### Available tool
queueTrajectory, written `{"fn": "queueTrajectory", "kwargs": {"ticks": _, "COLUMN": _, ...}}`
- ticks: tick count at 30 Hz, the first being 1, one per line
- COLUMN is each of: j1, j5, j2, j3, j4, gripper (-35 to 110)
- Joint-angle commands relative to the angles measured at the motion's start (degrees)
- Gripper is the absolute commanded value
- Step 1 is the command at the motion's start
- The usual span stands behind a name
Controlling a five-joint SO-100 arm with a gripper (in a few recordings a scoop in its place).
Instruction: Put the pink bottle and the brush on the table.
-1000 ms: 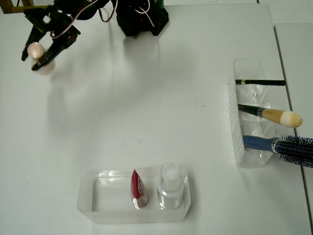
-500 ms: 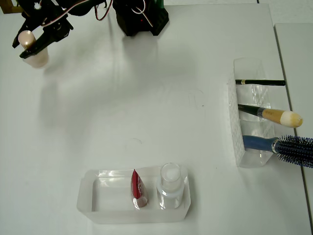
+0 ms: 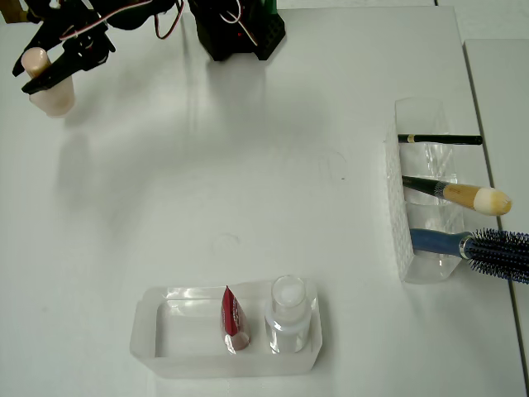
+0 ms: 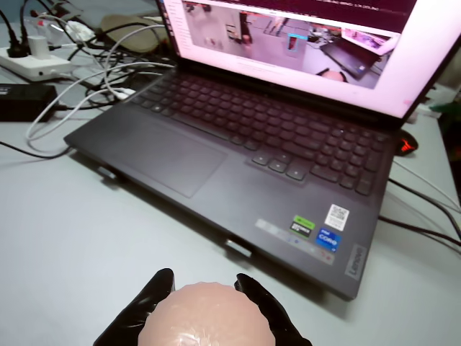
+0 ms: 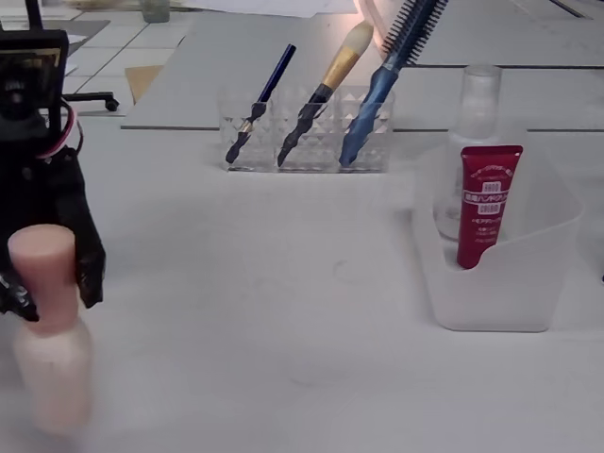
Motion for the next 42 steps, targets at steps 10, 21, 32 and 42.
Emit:
{"fn": "queueTrajectory", "kwargs": {"ticks": 10, "j1": 2.3, "j5": -1.8, "j2": -9.8, "j3": 0.4, "j4": -13.5, "gripper": 0}}
{"fn": "queueTrajectory", "kwargs": {"ticks": 21, "j1": 3.1, "j5": -1.4, "j2": -16.8, "j3": 1.2, "j4": -17.6, "gripper": 0}}
{"fn": "queueTrajectory", "kwargs": {"ticks": 32, "j1": 2.4, "j5": -1.2, "j2": -17.3, "j3": 6.7, "j4": -22.2, "gripper": 0}}
{"fn": "queueTrajectory", "kwargs": {"ticks": 42, "j1": 2.9, "j5": -1.8, "j2": -17.7, "j3": 7.4, "j4": -22.9, "gripper": 0}}
